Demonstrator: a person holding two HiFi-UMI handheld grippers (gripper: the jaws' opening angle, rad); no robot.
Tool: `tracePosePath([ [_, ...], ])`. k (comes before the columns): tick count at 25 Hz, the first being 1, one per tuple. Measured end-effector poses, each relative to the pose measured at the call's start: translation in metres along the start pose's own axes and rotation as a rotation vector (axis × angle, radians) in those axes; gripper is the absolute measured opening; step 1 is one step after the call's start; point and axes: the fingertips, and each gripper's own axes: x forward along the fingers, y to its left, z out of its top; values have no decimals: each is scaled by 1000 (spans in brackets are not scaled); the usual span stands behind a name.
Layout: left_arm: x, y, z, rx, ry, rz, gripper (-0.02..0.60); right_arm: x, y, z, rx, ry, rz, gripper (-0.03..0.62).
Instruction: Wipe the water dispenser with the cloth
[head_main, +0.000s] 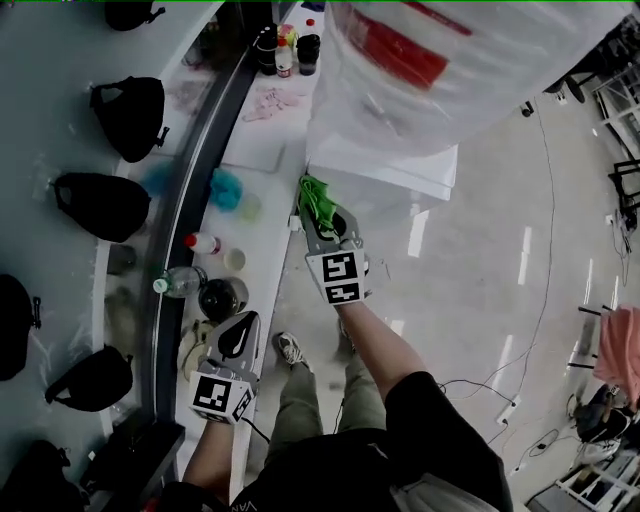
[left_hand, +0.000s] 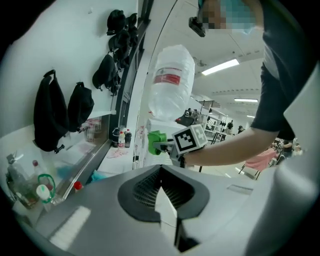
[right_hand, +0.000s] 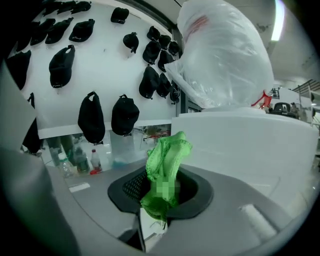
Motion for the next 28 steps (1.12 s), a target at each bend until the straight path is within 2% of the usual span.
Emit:
tracePosePath([
  [7,4,-14,-7,-31,28,1,2,0,-40,-9,26,13,-67,94],
  [11,17,-34,-5,-27,12,-18,2,-26,-77,-21,4,24,-107,94],
  [21,49,-93,-7,-25,1,-72,2,-116,-194,-61,25,71,-278,94],
  [25,55,-104,-6,-48,-10,-61,2,-132,-217,-71,43,85,-322,94],
  [28,55,-110,-6,-58,-17,-55,2,-142,-215,-73,25,78,-332,94],
])
